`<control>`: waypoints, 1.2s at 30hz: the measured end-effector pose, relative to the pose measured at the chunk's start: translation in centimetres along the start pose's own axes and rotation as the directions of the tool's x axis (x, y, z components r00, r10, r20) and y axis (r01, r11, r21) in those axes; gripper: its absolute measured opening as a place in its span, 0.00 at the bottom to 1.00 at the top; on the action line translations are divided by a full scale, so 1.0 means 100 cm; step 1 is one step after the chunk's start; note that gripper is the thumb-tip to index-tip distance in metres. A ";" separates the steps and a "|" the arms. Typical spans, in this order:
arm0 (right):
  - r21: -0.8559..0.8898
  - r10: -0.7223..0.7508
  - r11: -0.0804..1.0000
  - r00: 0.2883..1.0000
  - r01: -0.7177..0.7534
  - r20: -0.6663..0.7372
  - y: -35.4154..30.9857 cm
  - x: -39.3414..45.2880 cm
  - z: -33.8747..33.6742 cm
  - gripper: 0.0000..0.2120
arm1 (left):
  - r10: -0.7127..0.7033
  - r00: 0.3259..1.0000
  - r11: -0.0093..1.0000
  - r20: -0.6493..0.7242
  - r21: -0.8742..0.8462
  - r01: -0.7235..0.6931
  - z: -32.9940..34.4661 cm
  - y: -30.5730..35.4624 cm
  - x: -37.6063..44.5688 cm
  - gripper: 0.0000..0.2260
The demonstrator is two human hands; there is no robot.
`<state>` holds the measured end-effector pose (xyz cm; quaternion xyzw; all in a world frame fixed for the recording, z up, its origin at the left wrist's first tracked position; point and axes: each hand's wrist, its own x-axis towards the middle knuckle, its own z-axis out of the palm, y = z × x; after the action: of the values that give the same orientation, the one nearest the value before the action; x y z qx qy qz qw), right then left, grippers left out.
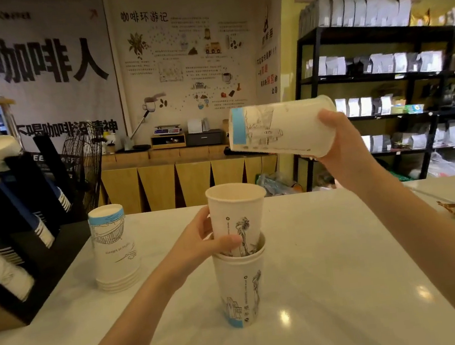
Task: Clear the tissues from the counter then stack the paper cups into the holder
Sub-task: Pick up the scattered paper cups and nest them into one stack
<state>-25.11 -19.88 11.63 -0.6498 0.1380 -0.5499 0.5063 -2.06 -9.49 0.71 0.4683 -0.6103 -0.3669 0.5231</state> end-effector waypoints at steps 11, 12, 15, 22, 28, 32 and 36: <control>-0.697 0.202 0.712 0.923 0.092 0.328 -0.018 0.006 0.048 0.31 | -0.016 0.999 1.000 0.030 -0.003 0.017 0.005 -0.005 -0.006 0.31; -0.717 0.231 0.690 0.909 0.098 0.346 -0.015 0.003 0.054 0.33 | -0.013 0.999 1.000 0.033 0.011 0.013 0.005 -0.005 -0.007 0.33; -0.752 0.320 0.652 0.864 0.097 0.389 0.001 -0.005 0.064 0.35 | -0.012 1.000 0.999 0.022 0.046 0.011 0.004 -0.005 -0.008 0.34; -0.785 0.396 0.606 0.805 0.133 0.442 0.042 -0.029 0.070 0.36 | -0.043 0.999 0.995 0.030 0.087 0.041 0.002 -0.009 -0.010 0.38; -0.719 0.427 0.691 0.763 0.070 0.485 0.068 -0.048 0.069 0.35 | 0.005 1.000 0.994 0.019 0.111 -0.007 0.002 -0.013 -0.012 0.35; -0.666 0.438 0.746 0.760 -0.010 0.480 0.075 -0.050 0.065 0.36 | 0.017 1.000 0.993 0.011 0.120 -0.018 0.003 -0.012 -0.012 0.37; -0.639 0.451 0.767 0.763 -0.066 0.463 0.079 -0.049 0.050 0.46 | 0.007 1.000 0.984 -0.014 0.175 -0.004 0.002 -0.011 -0.012 0.40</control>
<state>-19.63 -17.33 2.96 -0.8838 0.2291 -0.1686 0.3714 -2.06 -8.65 -0.71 0.5136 -0.6377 -0.3068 0.4852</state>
